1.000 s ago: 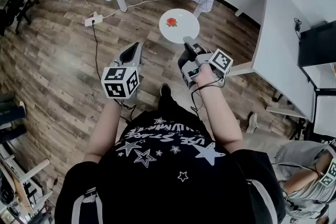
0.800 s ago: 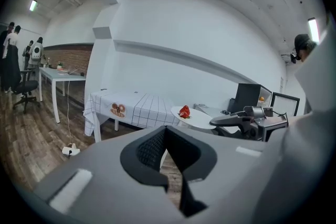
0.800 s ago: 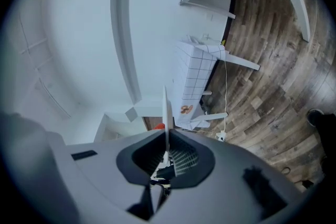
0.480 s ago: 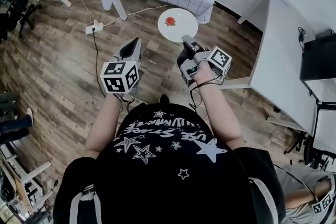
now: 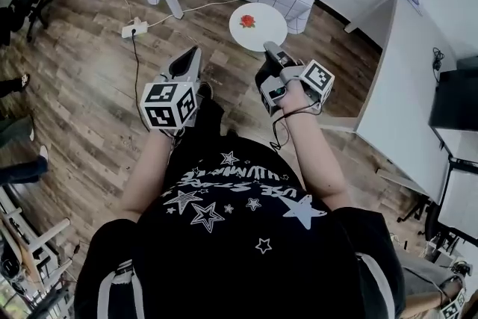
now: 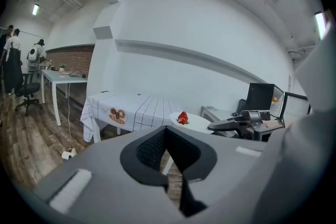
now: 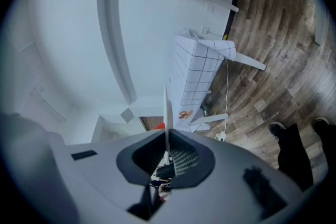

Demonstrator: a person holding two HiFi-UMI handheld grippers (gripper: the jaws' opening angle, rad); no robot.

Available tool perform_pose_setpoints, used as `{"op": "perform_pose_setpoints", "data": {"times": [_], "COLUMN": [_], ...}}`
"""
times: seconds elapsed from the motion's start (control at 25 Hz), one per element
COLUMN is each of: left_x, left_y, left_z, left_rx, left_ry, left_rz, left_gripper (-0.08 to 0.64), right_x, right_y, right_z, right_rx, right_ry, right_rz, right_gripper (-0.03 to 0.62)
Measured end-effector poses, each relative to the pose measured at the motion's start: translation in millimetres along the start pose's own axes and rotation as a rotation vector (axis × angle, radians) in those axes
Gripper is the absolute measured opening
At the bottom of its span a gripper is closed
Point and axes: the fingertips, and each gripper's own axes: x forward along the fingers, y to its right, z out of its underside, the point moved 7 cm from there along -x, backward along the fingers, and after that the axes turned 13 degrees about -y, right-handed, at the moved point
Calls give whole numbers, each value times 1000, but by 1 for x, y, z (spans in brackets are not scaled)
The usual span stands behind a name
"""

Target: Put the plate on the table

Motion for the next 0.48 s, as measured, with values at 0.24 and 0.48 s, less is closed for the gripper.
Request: {"op": "perform_pose_setpoints", "data": {"times": [0.24,0.48], "left_x": [35,72], "left_y": [-13,-41], "left_z": [-27,-57], "left_rx": [19,32], "left_ry": [9,4], "left_rz": [44,83], "left_gripper": [8,8], "right_x": [17,54], "right_y": [-11,-12], "right_z": [-20,-56], "right_rx": [-7,-29], "right_ry": [33,76], "right_rz": [8,6], "right_gripper": [25,25]}}
